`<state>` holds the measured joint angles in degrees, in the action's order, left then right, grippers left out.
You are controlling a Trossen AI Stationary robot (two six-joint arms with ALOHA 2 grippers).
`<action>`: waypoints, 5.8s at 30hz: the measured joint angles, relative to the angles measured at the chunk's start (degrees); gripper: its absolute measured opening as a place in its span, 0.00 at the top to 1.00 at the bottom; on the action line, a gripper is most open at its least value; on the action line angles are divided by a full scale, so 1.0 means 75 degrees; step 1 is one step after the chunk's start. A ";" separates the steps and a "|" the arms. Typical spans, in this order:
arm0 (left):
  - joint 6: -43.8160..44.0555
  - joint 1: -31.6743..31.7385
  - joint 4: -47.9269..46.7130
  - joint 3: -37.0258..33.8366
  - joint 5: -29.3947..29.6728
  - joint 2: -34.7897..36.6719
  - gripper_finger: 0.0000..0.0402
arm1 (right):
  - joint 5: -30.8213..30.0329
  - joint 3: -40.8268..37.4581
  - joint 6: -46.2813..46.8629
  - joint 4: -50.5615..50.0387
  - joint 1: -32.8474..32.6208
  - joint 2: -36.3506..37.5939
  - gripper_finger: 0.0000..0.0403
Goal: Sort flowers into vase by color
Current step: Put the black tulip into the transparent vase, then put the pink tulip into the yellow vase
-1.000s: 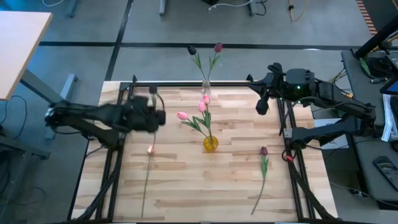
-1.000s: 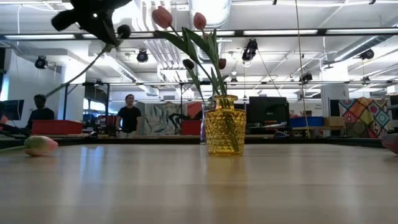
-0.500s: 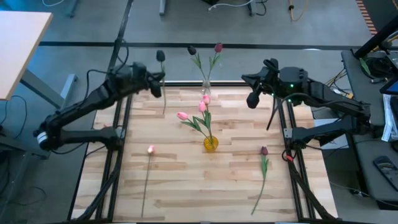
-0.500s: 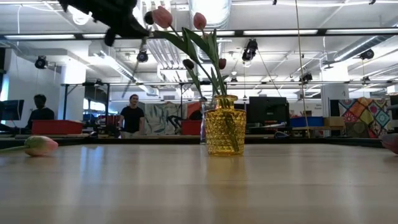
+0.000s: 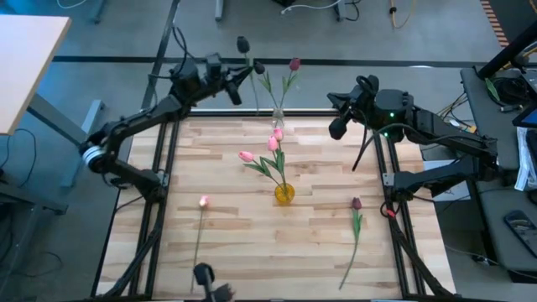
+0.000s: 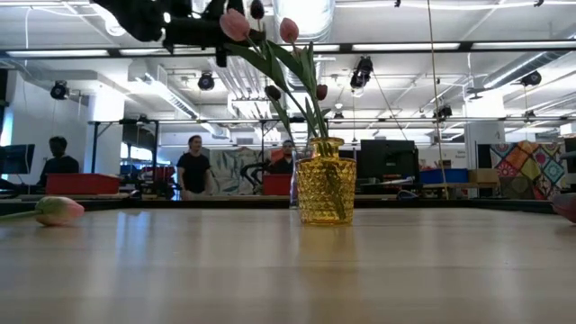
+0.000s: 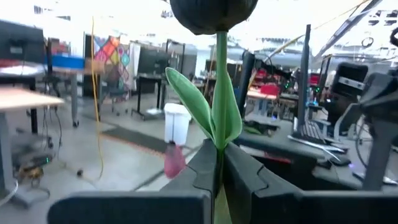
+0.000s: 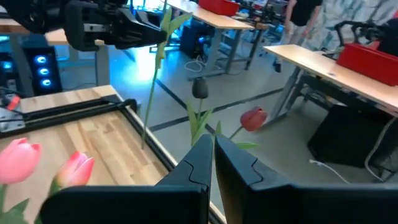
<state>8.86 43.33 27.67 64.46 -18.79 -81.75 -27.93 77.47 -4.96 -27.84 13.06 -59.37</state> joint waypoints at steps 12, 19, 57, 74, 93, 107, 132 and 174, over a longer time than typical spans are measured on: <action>-0.0492 -0.0015 0.1389 0.1320 0.0009 -0.1745 1.00 | -0.0294 0.0000 -0.0109 0.0190 0.0000 0.0000 0.97; -0.0165 -0.0054 0.1838 0.1931 -0.0175 -0.2558 1.00 | -0.0305 0.0000 -0.0121 0.0222 0.0000 0.0000 0.97; -0.0489 -0.0140 0.1828 0.0399 0.0045 -0.3155 0.96 | -0.0495 0.0000 -0.0226 0.0233 0.0000 0.0003 0.97; -0.1447 -0.0356 -0.0638 0.1479 -0.0782 -0.3302 0.75 | -0.0491 0.0000 -0.0226 0.0212 0.0000 0.0003 0.97; -0.2977 -0.0692 -0.4247 0.2475 -0.0592 -0.2714 0.68 | -0.0428 0.0000 -0.0320 0.0180 0.0000 0.0003 0.97; -0.2345 -0.1837 -0.6777 0.2428 0.1130 -0.1234 0.73 | 0.0825 0.0006 -0.0630 -0.0291 0.0002 0.0044 0.97; 0.6490 -0.6703 -1.3056 0.2419 0.5060 0.0708 0.81 | 0.4805 -0.1659 -0.0929 -0.1509 0.1215 0.1883 0.97; 1.2814 -0.8378 -0.9567 -0.2835 0.1345 -0.0076 0.69 | 0.5124 -0.1976 -0.0546 -0.1640 0.1215 0.2661 0.97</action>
<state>104.96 -19.51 -44.08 43.20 -8.70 -82.33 10.50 62.65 -9.06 -40.14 22.17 -39.42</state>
